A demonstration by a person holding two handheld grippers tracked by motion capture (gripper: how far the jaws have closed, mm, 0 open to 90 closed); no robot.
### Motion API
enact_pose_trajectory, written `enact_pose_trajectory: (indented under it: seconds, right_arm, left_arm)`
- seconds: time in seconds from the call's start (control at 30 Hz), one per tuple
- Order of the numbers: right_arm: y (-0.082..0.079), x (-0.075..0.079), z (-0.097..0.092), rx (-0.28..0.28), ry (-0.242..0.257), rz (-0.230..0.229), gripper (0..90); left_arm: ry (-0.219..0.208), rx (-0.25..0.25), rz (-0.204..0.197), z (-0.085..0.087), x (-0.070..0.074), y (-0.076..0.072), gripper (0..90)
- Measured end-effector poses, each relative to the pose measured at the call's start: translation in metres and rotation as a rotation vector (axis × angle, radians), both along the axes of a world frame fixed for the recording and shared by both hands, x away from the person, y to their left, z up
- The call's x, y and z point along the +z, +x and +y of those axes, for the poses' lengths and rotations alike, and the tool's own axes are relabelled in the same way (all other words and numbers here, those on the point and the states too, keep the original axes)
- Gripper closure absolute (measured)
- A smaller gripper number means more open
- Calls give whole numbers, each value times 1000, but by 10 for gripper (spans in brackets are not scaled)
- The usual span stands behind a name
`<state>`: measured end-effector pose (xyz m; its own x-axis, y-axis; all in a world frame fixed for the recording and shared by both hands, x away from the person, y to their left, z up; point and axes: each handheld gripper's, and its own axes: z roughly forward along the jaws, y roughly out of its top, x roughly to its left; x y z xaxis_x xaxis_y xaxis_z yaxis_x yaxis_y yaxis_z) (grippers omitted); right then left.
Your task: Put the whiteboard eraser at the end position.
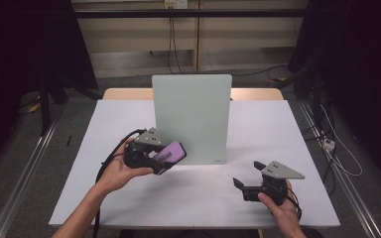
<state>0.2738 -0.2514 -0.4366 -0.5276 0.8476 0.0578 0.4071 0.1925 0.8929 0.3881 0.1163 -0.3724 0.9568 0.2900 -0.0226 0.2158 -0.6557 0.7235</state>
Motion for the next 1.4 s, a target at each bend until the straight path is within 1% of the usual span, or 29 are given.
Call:
enact_pose_trajectory:
  seconds: [0.1,0.17,0.2,0.37,0.4,0.57,0.6,0.67,0.73,0.77,0.8,0.83,0.87,0.9,0.97,1.0,1.03,1.07,1.1,1.13,1.17,1.2,1.23,1.27,1.3,1.33,1.37,1.4]
  right_arm:
    - [0,0,0,1,2,-3,67]
    - [0,0,-1,-1,2,-3,67]
    - [1,0,-1,-3,3,-1,67]
    - [2,0,1,-9,1,4,67]
    - [2,0,2,-8,2,4,67]
    - [2,0,2,-3,3,8,67]
    - [2,0,2,-3,3,6,67]
    - [2,0,1,0,0,4,67]
    - [1,0,1,3,2,3,67]
    - [0,0,1,4,3,2,66]
    - [0,0,1,5,3,1,67]
    - [0,0,1,7,2,1,66]
    - [0,0,1,6,1,0,67]
    - [0,0,1,6,0,0,67]
    - [0,0,1,5,0,2,67]
    - [1,0,1,5,0,1,67]
    - [1,0,1,5,0,2,67]
    - [1,0,1,5,-1,2,67]
    - [1,0,1,6,-1,3,66]
    - [1,0,1,6,-2,0,67]
    - [1,0,1,6,-2,1,67]
    - [1,0,1,5,-2,1,67]
    - [1,0,1,6,-2,1,67]
    - [1,0,1,6,-2,0,67]
    - [1,0,1,6,-2,0,67]
    - [1,0,1,6,-3,0,67]
    - [1,0,1,7,-4,-1,67]
    - [0,0,1,8,-4,1,67]
  left_arm:
    - [7,-12,6,-2,-1,-4,409]
    - [17,-22,7,0,0,-5,409]
    - [15,-30,9,1,-1,-7,409]
    - [52,-58,33,-3,-7,-13,409]
    - [62,-69,30,-4,-7,-14,409]
    - [96,-114,43,-17,-11,-22,409]
    - [115,-122,47,-19,-11,-23,409]
    - [117,-133,58,-25,-16,-27,409]
    - [137,-142,63,-30,-19,-29,409]
    - [136,-148,72,-32,-21,-29,410]
    - [144,-148,74,-34,-22,-30,410]
    - [142,-156,79,-36,-23,-31,409]
    - [152,-168,84,-39,-24,-31,409]
    - [149,-173,89,-41,-25,-32,409]
    - [159,-187,100,-45,-26,-34,409]
    - [172,-197,102,-47,-26,-35,409]
    - [167,-200,105,-49,-27,-36,409]
    - [189,-207,103,-52,-27,-37,410]
    - [173,-215,111,-54,-29,-38,409]
    - [202,-211,101,-56,-28,-39,409]
    - [189,-226,116,-59,-30,-38,409]
    - [191,-219,106,-61,-31,-40,409]
    - [210,-220,103,-64,-31,-40,409]
    - [215,-225,106,-67,-32,-39,409]
    - [200,-231,111,-71,-36,-40,409]
    - [217,-239,113,-74,-36,-40,409]
    - [224,-245,116,-77,-37,-41,409]
    - [211,-240,108,-80,-40,-43,409]
